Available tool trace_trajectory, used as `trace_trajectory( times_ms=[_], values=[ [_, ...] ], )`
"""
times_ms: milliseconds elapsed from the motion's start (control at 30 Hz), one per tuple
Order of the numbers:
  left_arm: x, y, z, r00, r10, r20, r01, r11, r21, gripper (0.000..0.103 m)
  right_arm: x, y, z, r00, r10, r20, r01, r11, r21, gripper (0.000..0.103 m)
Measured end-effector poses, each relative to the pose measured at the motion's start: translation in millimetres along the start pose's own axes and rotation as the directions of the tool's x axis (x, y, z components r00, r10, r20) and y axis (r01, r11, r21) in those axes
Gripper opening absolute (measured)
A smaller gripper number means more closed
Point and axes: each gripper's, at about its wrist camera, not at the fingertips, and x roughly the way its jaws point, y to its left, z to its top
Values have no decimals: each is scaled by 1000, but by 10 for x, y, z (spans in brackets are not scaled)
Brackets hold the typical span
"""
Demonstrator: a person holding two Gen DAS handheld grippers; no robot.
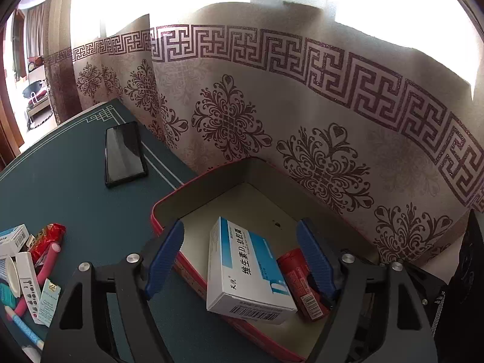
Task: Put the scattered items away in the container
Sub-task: 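Carry the box and red tube into the red tin and open both tools, then move the right tool to the blue-capped marker and close on it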
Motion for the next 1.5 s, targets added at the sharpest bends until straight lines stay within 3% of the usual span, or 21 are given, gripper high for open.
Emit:
trace_trajectory(
  times_ms=[533, 867, 900, 967, 1000, 1167, 1300, 1500],
  values=[
    [-163, 480, -189, 999, 49, -21, -51, 991, -124, 81, 20, 179, 3, 1000, 25, 0, -25, 1000, -5, 46],
    [-499, 925, -393, 992, 123, -10, -122, 973, -196, 81, -95, 590, 4, 997, 70, 44, -67, 995, -70, 46],
    [-538, 980, -423, 991, 130, -11, -130, 970, -205, 81, -103, 650, 3, 996, 83, 45, -79, 994, -80, 48],
    [-619, 1092, -491, 988, 152, -10, -151, 963, -223, 81, -127, 778, -15, 993, 109, 45, -104, 990, -100, 65],
    [-660, 1151, -530, 986, 167, -11, -165, 959, -232, 81, -148, 844, -32, 991, 121, 51, -115, 987, -112, 82],
    [-857, 1504, -780, 970, 240, -33, -239, 925, -296, 81, -215, 1210, -149, 982, 184, 45, -171, 964, -206, 84],
    [-1021, 1835, -1025, 955, 289, -65, -293, 885, -362, 81, -94, 1449, -288, 952, 295, -77, -305, 924, -231, 84],
    [-1273, 2301, -1402, 929, 354, -105, -360, 808, -466, 81, 149, 1725, -570, 871, 394, -294, -459, 866, -200, 84]
  ],
)
